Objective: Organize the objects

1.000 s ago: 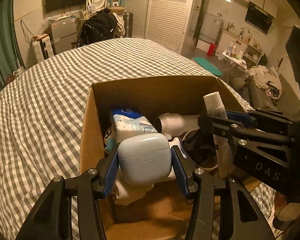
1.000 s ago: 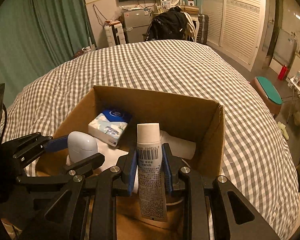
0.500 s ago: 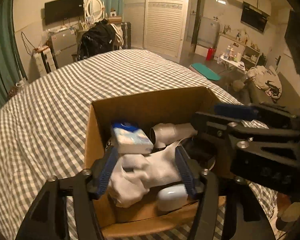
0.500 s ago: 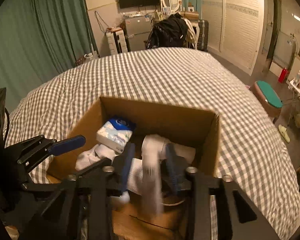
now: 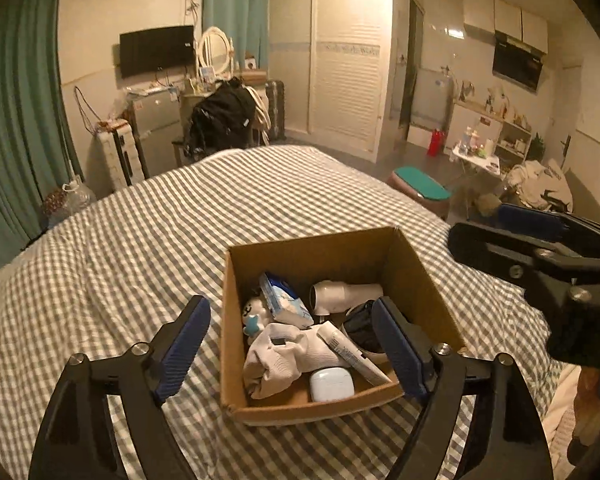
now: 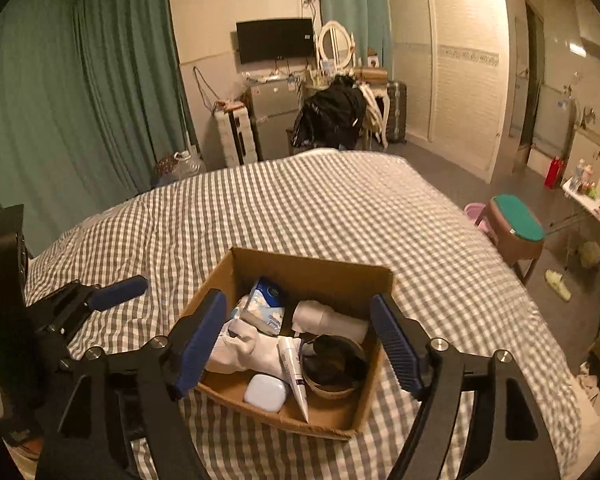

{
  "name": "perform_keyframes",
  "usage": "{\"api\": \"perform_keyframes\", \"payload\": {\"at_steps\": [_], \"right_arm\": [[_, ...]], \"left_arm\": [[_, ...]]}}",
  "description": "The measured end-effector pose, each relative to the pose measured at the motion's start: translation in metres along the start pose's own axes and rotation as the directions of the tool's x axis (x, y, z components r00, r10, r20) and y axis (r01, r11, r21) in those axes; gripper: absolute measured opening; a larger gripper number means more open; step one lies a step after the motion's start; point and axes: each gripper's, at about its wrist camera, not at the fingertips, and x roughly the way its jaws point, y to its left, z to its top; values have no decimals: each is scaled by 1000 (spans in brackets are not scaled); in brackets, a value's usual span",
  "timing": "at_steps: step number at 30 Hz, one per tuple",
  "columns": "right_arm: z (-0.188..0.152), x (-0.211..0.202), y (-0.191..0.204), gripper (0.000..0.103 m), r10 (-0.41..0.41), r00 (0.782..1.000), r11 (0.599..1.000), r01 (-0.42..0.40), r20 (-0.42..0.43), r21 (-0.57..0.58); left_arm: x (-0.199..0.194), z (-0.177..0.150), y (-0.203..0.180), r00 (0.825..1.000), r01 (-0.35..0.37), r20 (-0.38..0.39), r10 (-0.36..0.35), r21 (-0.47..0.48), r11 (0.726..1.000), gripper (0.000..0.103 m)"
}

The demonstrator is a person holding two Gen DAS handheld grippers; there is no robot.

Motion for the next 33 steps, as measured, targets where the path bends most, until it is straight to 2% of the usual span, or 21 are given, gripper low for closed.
{"api": "perform_keyframes", "payload": {"at_steps": [9,13,17,20,23,26,30,33], "right_arm": [[-9,-65,8,93,-43,994,999,45,99,-13],[-20,-92,11,97,-97,982,995,100,160,-12],[-33,-111,17,99,-123,975,990,133,187,-46],[-43,-122,19,99,-135,967,987,151,216,-60],[-55,-129,18,99,-143,957,985,162,252,-56],[-73,-132,17,101,-150,946,985,168,286,-38],[-104,-122,14,101,-157,943,985,171,294,-23],[-123,-102,15,101,-160,956,982,178,245,-54]], "left_arm": [[-60,-5,5,994,-64,88,65,-23,998,95],[-81,-14,7,991,-62,118,69,-59,996,98],[-92,-23,6,991,-29,125,42,-103,994,98],[-99,-30,1,989,-33,139,47,-96,995,99],[-106,-43,-1,985,-44,162,58,-92,995,99],[-111,-64,1,975,-59,205,84,-125,990,100],[-111,-95,2,960,-93,247,135,-174,980,101],[-102,-109,-2,949,-139,265,171,-134,981,102]]}}
